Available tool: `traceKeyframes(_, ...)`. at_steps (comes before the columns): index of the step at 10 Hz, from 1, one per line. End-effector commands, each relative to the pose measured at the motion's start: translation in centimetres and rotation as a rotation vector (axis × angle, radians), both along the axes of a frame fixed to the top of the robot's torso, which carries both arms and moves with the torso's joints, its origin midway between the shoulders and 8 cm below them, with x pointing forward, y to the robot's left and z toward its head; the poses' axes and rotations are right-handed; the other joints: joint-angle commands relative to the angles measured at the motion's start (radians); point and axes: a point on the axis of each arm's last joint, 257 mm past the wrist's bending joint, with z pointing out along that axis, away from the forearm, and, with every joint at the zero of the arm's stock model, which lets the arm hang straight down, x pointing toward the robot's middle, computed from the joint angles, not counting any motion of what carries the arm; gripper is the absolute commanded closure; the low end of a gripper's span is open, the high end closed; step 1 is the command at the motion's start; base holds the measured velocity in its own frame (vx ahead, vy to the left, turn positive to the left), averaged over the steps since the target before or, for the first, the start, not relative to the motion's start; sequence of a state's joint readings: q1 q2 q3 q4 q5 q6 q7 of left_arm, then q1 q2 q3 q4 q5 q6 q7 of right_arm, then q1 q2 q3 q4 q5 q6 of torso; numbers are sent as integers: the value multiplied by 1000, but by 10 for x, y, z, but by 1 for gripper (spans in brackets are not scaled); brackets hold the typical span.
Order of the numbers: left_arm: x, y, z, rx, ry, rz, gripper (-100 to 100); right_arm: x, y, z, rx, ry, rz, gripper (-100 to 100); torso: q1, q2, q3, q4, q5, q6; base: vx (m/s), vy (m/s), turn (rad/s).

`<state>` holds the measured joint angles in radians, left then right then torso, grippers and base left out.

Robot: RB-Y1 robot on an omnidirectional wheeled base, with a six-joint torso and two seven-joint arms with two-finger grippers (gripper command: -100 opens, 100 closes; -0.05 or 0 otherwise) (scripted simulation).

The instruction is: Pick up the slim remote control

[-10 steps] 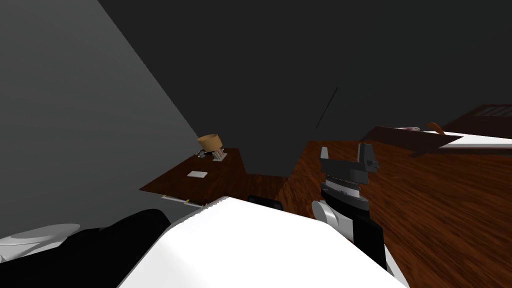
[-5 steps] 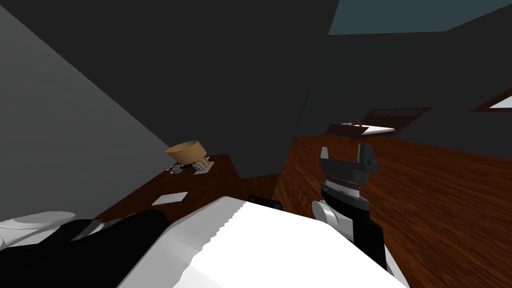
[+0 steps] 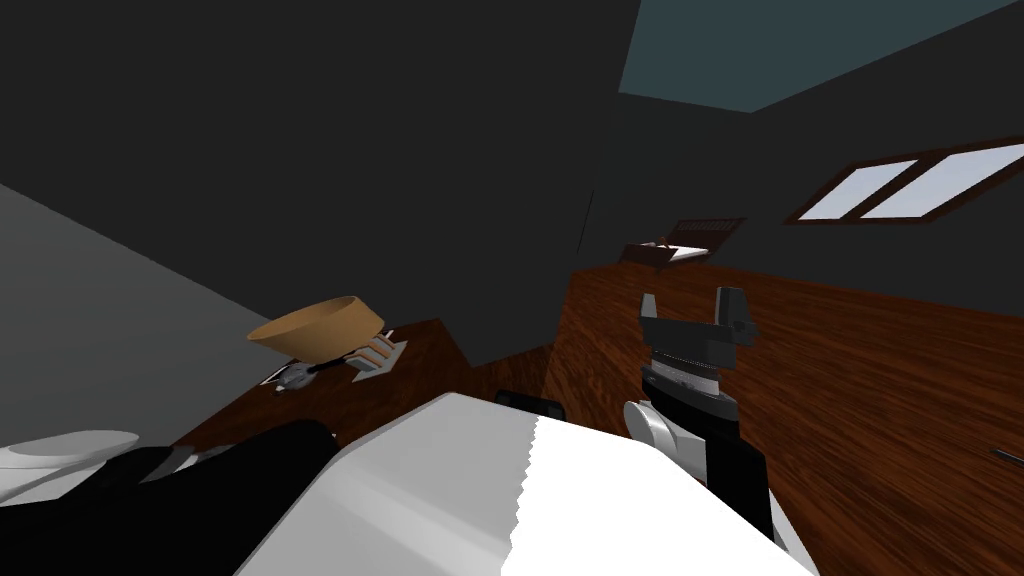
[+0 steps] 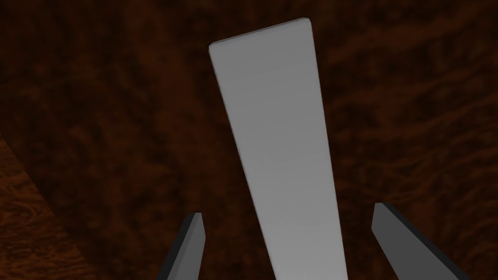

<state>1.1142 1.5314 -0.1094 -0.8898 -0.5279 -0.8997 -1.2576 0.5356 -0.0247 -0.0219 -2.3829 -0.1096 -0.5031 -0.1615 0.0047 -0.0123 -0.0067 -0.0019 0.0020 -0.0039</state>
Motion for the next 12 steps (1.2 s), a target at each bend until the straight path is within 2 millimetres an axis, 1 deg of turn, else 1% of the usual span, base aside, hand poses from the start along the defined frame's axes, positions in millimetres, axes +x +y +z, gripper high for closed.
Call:
traceKeyframes(1,-12,-12,-10,-27,-2,5,-100,0,0,0,0,0,0,0,0,0,0,0,0,0,13,64,-161)
traceKeyframes(2,-6,-9,-5,-17,-1,4,-100,0,0,0,0,0,0,0,-1,1,0,0,0,-1,5,27,-22)
traceKeyframes(3,-6,-9,-6,-18,-2,3,0,0,0,0,0,0,0,0,-3,1,1,0,-1,-1,1,6,2)
traceKeyframes(4,-6,-14,-16,-17,-9,10,-100,0,0,0,0,0,0,0,-5,1,1,0,-1,-1,-20,16,-63)
traceKeyframes(6,-6,-20,-29,-17,-18,18,-100,0,0,0,0,0,0,0,-4,4,3,1,-1,-1,-56,31,-61)
traceKeyframes(7,-5,-18,-25,-19,-15,15,-100,0,0,0,0,0,0,0,-4,6,3,1,-1,-1,-26,12,-15)
traceKeyframes(8,-6,-18,-26,-17,-15,16,100,0,0,0,0,0,0,0,-5,4,3,1,-1,-1,-5,3,9)
traceKeyframes(12,-6,-18,-26,-17,-15,18,100,0,0,0,0,0,0,0,-5,2,2,1,-1,-1,0,0,0)
